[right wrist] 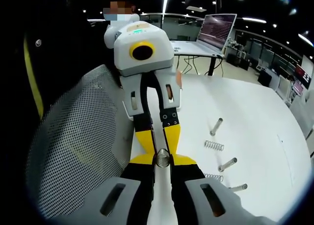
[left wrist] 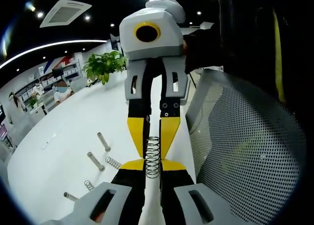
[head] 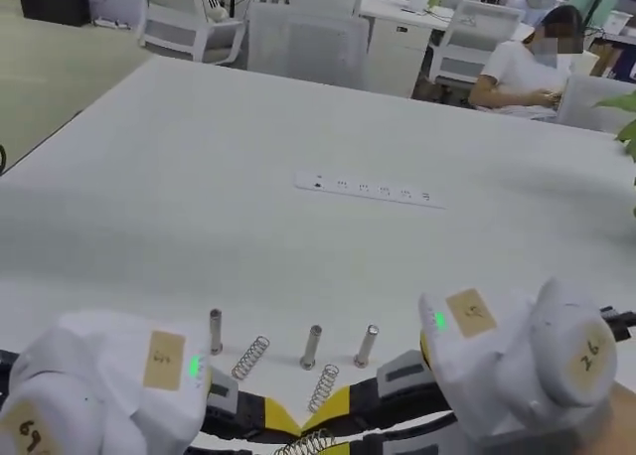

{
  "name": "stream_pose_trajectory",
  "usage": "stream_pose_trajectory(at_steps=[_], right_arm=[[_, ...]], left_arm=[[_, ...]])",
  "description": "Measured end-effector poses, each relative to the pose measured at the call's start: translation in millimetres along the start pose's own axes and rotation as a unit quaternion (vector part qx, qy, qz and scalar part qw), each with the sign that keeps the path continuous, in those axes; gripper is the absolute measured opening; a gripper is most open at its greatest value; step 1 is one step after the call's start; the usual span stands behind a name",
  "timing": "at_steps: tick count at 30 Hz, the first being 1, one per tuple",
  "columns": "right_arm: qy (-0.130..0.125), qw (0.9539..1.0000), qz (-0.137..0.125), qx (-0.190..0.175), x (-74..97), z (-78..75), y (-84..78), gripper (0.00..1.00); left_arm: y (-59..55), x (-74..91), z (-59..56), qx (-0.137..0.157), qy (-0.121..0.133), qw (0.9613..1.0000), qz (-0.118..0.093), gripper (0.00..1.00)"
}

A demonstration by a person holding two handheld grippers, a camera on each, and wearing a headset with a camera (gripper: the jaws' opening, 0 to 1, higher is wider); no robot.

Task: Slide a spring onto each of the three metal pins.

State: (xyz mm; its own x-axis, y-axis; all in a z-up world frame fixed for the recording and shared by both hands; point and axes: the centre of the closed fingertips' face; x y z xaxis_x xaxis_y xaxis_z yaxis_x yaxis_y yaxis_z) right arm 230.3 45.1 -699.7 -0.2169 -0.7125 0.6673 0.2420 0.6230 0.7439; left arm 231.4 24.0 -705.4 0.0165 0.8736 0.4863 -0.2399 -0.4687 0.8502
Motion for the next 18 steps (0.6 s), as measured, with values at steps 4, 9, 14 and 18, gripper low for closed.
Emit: stream_pose_trajectory(at_steps=[4,9,14,18], right_arm=[[0.001,1.0,0.006,-0.001,-0.1,-1.0,-1.5,0.09],[-0.001,0.9999,0.015,-0.005,0.6,-3.2,-2.0,0.09],[-0.004,0.9997,0.023,-0.004,0.6,-4.7,-0.7,0.08],[-0.007,0.9996,0.028,0.002,-0.3,-7.2,0.6,0.08]], left_arm=[[-0.6,-0.5,0.6,-0.001,0.001,1.0,0.0,0.02],[0.0,-1.0,2.7,-0.002,0.006,1.0,-0.002,0.02],[0.0,-0.7,5.4,0.01,0.01,0.9999,-0.007,0.03],[-1.1,-0.1,8.5,0.02,0.016,0.9996,-0.009,0.03]])
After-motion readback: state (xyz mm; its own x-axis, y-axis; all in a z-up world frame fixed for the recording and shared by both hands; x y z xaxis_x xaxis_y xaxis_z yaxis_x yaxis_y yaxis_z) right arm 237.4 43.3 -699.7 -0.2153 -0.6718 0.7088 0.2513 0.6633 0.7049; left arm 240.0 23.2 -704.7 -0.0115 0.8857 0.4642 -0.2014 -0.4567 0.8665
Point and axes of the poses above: the centre of the closed fingertips' face, and the gripper's own axes: x roughly backward along the fingers, z roughly to its left, y roughly out of its top, and after that the axes turned 4 degrees about -x, right-handed
